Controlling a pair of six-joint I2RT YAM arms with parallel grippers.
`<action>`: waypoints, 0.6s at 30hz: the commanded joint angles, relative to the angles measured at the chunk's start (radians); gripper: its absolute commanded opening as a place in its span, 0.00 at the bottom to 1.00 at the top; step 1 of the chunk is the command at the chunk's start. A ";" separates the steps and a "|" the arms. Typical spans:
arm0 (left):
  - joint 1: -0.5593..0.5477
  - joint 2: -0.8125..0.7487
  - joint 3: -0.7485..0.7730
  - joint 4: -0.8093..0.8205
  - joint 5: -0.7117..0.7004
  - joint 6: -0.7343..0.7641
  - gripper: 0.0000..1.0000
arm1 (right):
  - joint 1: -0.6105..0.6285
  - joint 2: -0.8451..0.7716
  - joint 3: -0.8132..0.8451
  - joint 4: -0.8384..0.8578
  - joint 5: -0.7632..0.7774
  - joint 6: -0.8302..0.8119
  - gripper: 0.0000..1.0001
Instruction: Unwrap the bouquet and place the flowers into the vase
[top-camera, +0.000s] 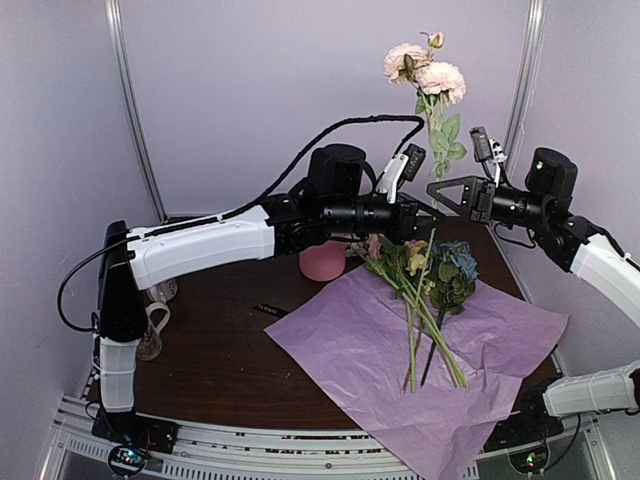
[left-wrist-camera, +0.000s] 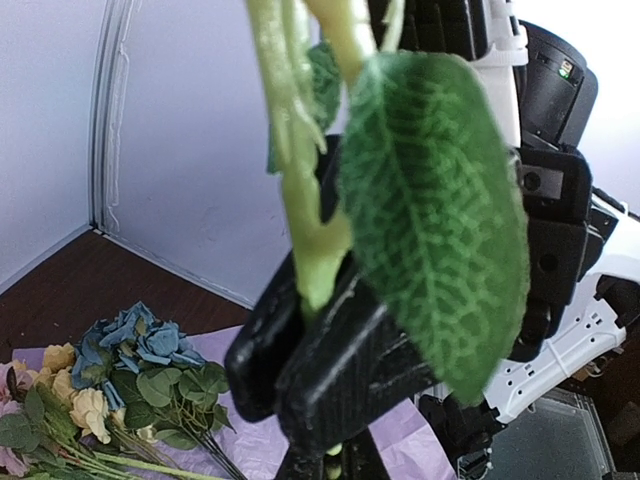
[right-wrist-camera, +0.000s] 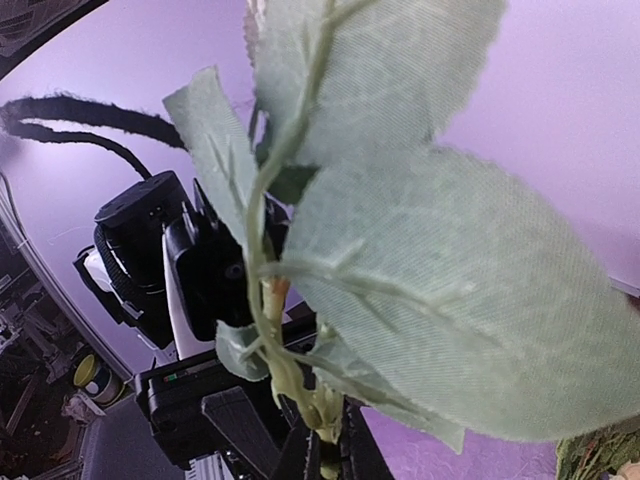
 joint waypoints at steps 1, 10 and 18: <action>0.018 0.017 0.028 0.034 -0.017 0.001 0.00 | 0.007 -0.024 -0.004 -0.025 -0.045 -0.030 0.19; 0.100 -0.058 0.036 -0.091 -0.025 0.134 0.00 | -0.122 -0.126 0.148 -0.585 -0.013 -0.529 0.58; 0.212 -0.114 0.194 -0.225 -0.013 0.213 0.00 | -0.209 -0.264 -0.123 -0.619 0.058 -0.666 0.64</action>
